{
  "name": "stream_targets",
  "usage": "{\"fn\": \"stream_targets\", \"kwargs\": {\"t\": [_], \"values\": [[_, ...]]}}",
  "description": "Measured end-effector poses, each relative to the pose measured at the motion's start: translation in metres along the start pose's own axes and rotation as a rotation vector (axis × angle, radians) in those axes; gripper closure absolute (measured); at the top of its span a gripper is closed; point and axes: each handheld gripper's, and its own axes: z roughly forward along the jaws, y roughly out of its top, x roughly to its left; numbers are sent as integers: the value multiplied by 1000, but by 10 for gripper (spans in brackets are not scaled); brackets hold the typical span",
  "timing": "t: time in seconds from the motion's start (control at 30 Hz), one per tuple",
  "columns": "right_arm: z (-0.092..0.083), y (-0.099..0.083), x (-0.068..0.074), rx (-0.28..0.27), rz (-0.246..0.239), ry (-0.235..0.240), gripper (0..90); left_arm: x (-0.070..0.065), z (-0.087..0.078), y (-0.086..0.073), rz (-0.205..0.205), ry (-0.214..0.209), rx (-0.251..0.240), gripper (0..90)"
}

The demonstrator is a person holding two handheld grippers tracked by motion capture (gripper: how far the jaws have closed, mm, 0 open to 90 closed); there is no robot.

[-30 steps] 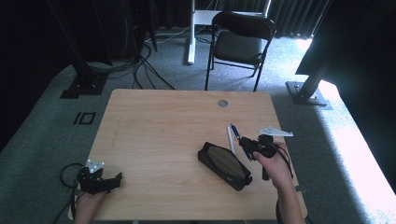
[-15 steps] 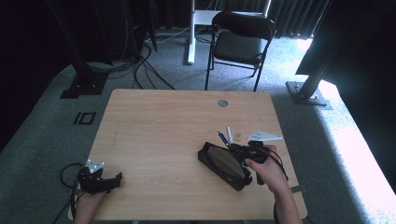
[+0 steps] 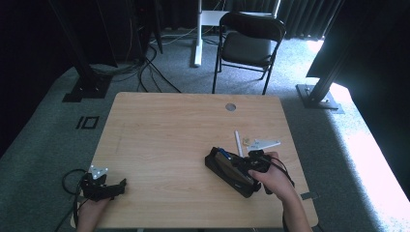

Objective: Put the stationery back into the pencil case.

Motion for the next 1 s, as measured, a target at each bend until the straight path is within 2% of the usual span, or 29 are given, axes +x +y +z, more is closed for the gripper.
{"fn": "stream_targets", "kwargs": {"t": [0.07,0.23,0.37,0.4,0.6,0.73,0.87,1.0], "values": [[1,0,0,1,7,-2,795,0,0,0,0,0,0,4],[11,-1,-2,51,-7,-17,795,0,0,0,0,0,0,4],[22,-3,-2,111,-27,-30,795,0,0,0,0,0,0,4],[23,-2,-2,108,-23,-36,795,0,0,0,0,0,0,4],[32,-2,-1,154,-54,-38,795,0,0,0,0,0,0,4],[39,-1,1,207,-76,-40,795,0,0,0,0,0,0,4],[46,-1,0,225,-77,-52,795,0,0,0,0,0,0,4],[51,0,3,254,-92,-42,795,0,0,0,0,0,0,4]]}}
